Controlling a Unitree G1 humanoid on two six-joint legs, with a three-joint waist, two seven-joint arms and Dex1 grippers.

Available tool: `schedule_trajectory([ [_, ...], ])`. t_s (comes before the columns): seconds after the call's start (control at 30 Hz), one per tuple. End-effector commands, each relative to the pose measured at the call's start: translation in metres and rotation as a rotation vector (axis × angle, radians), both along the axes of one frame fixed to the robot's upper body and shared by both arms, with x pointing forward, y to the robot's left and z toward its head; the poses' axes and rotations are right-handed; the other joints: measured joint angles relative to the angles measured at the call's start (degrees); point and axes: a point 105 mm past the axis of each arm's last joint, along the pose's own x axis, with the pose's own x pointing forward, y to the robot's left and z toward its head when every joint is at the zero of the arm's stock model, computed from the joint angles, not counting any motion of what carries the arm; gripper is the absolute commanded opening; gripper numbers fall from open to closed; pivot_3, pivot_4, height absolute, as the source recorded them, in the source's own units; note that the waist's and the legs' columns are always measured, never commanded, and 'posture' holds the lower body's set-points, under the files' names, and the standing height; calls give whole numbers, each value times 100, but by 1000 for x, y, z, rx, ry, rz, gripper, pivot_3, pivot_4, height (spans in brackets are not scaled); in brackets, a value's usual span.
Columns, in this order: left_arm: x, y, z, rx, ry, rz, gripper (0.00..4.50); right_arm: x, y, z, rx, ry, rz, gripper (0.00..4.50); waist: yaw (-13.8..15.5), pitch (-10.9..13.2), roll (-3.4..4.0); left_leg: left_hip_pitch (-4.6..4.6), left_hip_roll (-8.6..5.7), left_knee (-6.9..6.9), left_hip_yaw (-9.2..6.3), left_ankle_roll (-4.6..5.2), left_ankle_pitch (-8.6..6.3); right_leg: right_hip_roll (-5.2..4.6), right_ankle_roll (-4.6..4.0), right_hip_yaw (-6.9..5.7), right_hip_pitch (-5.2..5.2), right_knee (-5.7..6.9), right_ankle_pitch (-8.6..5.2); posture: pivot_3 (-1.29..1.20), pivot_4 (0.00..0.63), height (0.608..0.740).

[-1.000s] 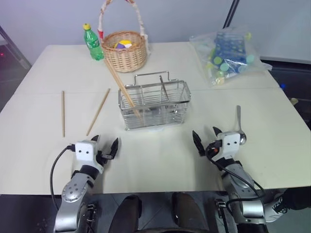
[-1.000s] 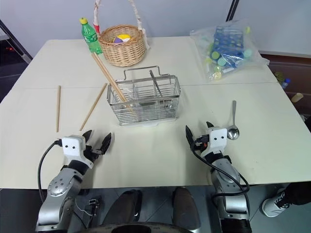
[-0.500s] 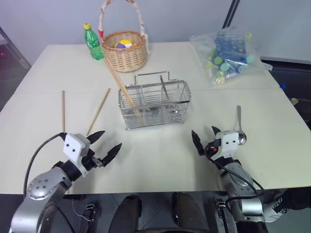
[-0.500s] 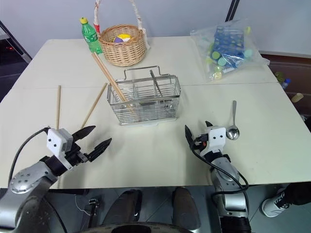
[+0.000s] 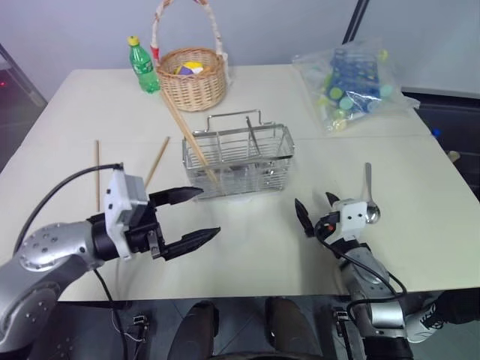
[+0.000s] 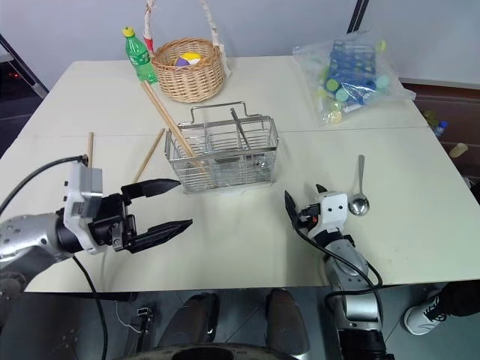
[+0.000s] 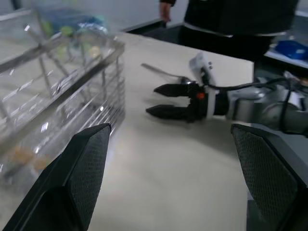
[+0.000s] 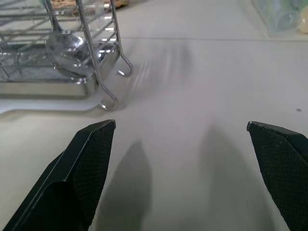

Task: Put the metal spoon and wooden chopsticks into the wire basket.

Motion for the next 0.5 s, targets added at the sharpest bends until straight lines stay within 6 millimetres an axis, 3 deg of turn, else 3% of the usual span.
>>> schedule_trajectory([
  [0.03,3,0,8,-8,-23,-18,4176,3,-2,16,-23,-54,11,4500,-1,0,0,0,0,-1,0,0,0,1,0,0,-1,0,0,0,150,740],
  [0.33,6,2,2,3,-10,-43,4176,8,-14,58,-27,-21,-24,4500,16,3,4,-2,0,0,0,0,0,1,0,0,-2,1,0,0,150,740],
  [0.5,10,6,-11,2,19,-36,4176,17,-30,86,7,19,-81,4500,12,3,5,-2,0,1,1,0,0,1,0,0,-1,0,0,0,150,740],
])
